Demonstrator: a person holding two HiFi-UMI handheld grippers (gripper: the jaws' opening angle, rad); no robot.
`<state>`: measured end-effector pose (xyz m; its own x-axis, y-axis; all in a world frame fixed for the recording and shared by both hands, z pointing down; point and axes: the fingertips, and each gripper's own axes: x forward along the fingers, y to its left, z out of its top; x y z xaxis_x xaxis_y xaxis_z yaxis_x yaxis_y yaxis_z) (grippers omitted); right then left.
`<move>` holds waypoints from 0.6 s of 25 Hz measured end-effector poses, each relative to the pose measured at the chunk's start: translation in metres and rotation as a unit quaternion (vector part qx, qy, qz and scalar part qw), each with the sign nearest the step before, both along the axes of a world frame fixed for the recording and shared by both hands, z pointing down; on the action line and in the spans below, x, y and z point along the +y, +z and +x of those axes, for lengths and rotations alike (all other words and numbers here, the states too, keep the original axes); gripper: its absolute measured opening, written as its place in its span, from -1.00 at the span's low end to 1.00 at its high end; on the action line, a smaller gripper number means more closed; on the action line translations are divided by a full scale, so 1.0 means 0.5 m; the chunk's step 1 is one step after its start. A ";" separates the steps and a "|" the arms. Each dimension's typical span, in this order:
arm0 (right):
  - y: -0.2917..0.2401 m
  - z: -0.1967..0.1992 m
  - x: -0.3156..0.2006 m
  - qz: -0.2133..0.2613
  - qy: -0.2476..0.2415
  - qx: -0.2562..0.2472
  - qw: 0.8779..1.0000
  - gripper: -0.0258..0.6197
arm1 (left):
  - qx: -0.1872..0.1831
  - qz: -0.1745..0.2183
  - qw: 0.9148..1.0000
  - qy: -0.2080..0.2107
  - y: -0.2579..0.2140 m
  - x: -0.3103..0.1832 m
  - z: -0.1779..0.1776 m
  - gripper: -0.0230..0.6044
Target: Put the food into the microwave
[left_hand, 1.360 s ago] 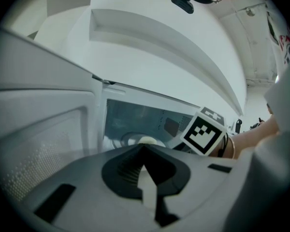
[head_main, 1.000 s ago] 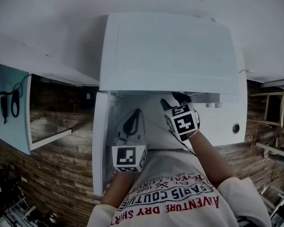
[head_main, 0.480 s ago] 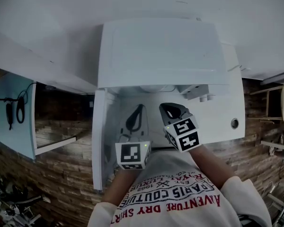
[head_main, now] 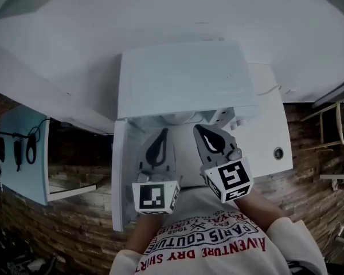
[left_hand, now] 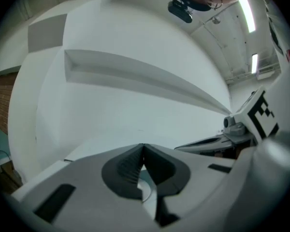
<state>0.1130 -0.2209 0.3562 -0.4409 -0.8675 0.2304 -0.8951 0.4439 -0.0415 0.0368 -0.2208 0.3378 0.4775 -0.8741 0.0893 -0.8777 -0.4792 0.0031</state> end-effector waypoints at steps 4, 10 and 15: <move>-0.045 0.022 0.021 0.039 0.015 -0.003 0.999 -0.89 | -0.013 0.017 1.000 0.007 -0.018 0.018 0.004 -0.92; -0.069 0.034 0.018 0.060 0.027 0.005 0.998 -0.89 | -0.011 0.020 1.000 0.014 -0.021 0.016 0.007 -0.92; -0.069 0.031 0.017 0.058 0.028 0.002 0.998 -0.89 | -0.013 0.021 1.000 0.015 -0.024 0.016 0.007 -0.92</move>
<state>0.1286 -0.2126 0.3218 -0.3910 -0.9114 0.1281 -0.9184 0.3955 0.0103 0.0403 -0.2126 0.3256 0.5016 -0.8626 0.0653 -0.8624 -0.5046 -0.0411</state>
